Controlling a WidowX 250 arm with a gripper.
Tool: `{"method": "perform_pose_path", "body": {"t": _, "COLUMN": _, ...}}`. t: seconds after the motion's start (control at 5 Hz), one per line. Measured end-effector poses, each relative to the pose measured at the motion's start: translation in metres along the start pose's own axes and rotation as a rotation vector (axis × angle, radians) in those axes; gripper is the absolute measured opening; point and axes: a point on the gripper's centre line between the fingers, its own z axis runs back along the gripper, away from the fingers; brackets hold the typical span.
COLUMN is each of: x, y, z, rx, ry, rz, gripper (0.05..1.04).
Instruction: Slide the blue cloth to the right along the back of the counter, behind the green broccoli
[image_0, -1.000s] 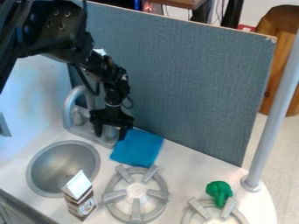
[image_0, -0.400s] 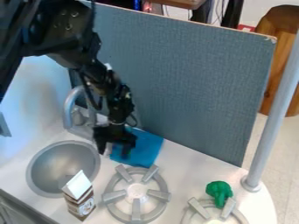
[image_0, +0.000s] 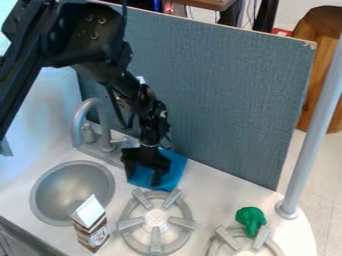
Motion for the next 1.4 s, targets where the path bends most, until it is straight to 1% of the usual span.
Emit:
{"method": "perform_pose_path", "body": {"t": 0.2, "x": 0.005, "y": -0.020, "z": -0.002, "rx": 0.017, "ry": -0.028, "rz": -0.023, "gripper": 1.001}}
{"method": "perform_pose_path", "body": {"t": 0.6, "x": 0.000, "y": -0.054, "z": 0.000, "rx": 0.018, "ry": -0.042, "rz": -0.075, "gripper": 1.001}}
{"method": "perform_pose_path", "body": {"t": 1.0, "x": -0.014, "y": -0.089, "z": 0.001, "rx": -0.031, "ry": -0.056, "rz": -0.132, "gripper": 1.001}}
{"method": "perform_pose_path", "body": {"t": 1.2, "x": -0.024, "y": -0.119, "z": 0.006, "rx": -0.042, "ry": -0.070, "rz": -0.182, "gripper": 1.001}}
{"method": "perform_pose_path", "body": {"t": 1.4, "x": -0.028, "y": -0.138, "z": 0.011, "rx": -0.057, "ry": -0.087, "rz": -0.200, "gripper": 1.001}}
